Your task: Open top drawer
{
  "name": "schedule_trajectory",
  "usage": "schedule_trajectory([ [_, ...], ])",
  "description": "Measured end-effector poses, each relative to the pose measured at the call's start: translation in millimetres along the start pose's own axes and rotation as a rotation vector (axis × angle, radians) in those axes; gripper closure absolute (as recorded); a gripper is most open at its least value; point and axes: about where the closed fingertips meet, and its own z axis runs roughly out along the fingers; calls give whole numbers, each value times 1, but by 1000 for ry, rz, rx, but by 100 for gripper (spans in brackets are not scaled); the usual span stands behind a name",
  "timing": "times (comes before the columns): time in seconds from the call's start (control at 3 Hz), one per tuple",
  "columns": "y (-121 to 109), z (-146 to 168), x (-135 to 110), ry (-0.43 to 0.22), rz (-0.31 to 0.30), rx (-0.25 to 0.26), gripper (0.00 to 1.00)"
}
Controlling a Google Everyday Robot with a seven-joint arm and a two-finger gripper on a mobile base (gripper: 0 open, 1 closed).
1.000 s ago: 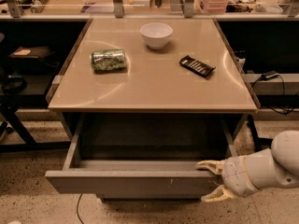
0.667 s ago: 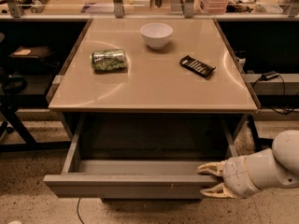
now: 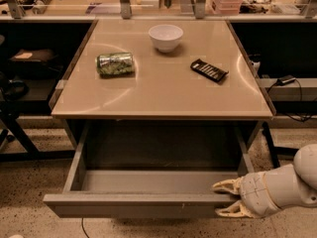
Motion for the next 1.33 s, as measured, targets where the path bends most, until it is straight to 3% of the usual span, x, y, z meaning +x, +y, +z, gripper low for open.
schedule_trajectory([
  [0.33, 11, -1, -1, -5, -4, -6, 100],
  [1.33, 12, -2, 3, -7, -9, -20, 36],
])
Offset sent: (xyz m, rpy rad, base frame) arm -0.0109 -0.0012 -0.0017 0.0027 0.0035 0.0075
